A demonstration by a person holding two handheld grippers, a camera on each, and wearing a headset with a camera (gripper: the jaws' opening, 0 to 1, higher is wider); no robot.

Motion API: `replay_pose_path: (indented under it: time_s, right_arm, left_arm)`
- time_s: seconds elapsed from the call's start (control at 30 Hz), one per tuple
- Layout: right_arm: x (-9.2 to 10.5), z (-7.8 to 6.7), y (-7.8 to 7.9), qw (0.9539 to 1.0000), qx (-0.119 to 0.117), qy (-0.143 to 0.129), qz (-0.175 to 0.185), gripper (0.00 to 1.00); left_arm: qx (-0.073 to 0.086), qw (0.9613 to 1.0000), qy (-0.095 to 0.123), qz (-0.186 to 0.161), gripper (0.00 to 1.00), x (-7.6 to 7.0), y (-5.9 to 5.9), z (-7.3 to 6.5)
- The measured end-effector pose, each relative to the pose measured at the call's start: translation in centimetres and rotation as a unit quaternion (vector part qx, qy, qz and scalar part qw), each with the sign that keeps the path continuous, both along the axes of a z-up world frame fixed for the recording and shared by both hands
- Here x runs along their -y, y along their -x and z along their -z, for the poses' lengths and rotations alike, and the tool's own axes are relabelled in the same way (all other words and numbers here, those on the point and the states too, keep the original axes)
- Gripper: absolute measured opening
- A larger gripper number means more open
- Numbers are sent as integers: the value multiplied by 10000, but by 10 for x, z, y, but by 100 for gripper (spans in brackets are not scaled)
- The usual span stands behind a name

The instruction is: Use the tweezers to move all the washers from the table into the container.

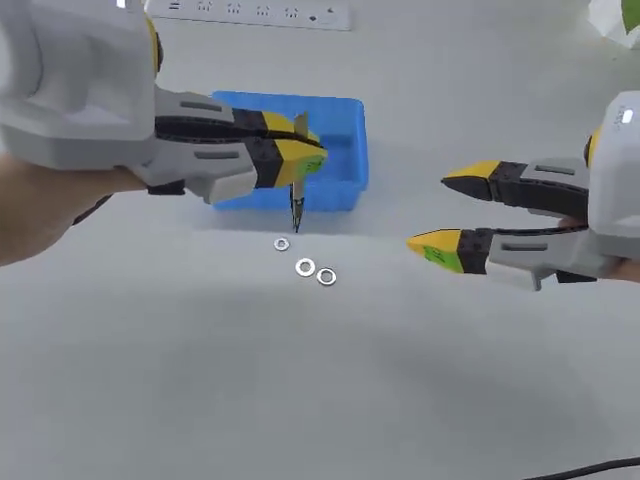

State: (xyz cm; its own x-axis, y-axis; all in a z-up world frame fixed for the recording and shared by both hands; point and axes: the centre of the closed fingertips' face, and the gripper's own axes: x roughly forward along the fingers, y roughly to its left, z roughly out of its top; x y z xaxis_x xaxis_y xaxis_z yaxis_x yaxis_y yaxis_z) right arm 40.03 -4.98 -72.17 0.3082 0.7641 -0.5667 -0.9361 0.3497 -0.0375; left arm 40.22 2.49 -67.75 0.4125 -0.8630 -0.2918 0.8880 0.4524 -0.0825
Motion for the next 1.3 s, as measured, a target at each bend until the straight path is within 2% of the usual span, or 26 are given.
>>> replay_pose_path:
  time_s: [0.07,0.13,0.37,0.57,0.73,0.97,1.2,1.3]
  right_arm:
    - [3,4,1,10000,-33,59,30,44]
    - [6,7,2,9999,-70,83,44,44]
    - [12,9,-1,9997,-151,42,191,43]
    - [14,10,-2,9996,-166,58,207,43]
    - [15,11,-1,9995,-186,70,232,43]
    - [21,13,2,9993,-235,71,290,43]
    - [22,16,3,9991,-272,109,295,43]
    - [19,15,2,9992,-266,89,274,43]
  left_arm:
    - [-9,10000,-20,3,7,2,2,4]
    - [-91,9999,-80,-16,7,1,3,15]
    - [-183,9998,-31,-11,7,5,4,23]
    - [-138,9998,-36,141,7,13,9,25]
    - [-166,9997,-21,157,7,13,10,27]
    - [-101,9995,-150,245,7,15,14,33]
    - [-27,9992,-183,359,7,21,19,32]
    - [-42,9992,-170,354,7,18,19,33]
